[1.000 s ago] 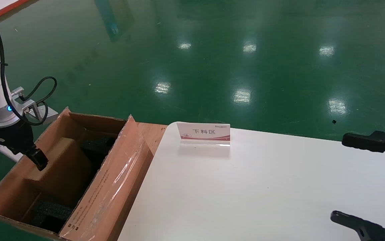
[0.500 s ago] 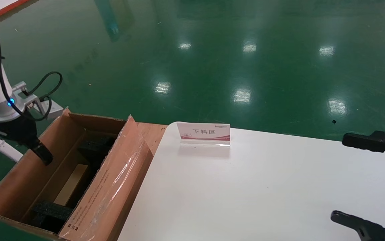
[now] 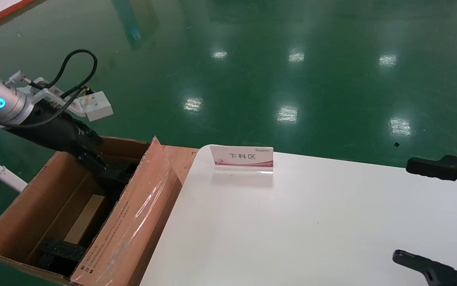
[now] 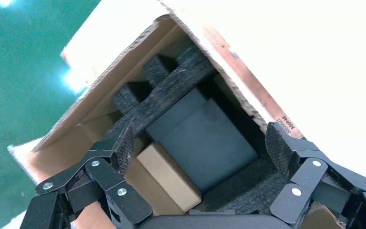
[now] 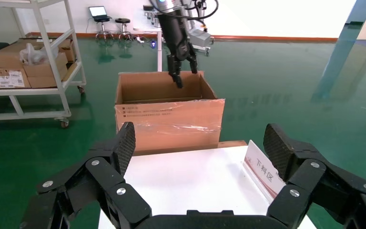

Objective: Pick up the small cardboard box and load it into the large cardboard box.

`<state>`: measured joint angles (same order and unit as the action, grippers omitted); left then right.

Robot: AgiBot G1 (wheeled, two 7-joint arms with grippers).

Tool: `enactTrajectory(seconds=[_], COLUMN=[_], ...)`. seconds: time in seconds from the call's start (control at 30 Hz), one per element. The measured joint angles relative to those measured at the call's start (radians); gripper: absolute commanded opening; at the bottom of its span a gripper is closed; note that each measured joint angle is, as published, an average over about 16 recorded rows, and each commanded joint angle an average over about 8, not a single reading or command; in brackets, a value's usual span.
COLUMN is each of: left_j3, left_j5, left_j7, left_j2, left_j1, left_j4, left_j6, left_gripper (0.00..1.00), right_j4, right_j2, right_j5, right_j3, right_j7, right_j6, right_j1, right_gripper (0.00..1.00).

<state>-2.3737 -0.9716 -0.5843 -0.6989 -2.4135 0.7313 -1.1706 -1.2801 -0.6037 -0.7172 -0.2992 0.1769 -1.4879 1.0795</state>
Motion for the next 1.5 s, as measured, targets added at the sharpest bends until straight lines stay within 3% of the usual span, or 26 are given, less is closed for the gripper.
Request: enactTrajectory(seconds=[0.17, 0.4, 1.5], left_j3=[0.058, 0.221, 1.369], left_j5=[0.003, 0.017, 0.155], left_j7=[0.023, 0.052, 0.263], left_j2=[0.043, 0.061, 0.077], left_j1=[-0.009, 0.085, 0.854], left_j4=[0.103, 0.170, 0.405], left_j6=[0.010, -0.010, -0.203], left_gripper=[1.00, 1.00, 1.00], right_j4=[0.000, 0.001, 0.001], right_j2=[0.000, 0.000, 0.001], right_j5=[0.000, 0.000, 0.001], right_j3=[0.000, 0.000, -0.002], right_j7=[0.000, 0.000, -0.001], right_j6=[0.000, 0.000, 0.000], right_j1=[0.000, 0.000, 0.001], right_gripper=[1.00, 1.00, 1.00])
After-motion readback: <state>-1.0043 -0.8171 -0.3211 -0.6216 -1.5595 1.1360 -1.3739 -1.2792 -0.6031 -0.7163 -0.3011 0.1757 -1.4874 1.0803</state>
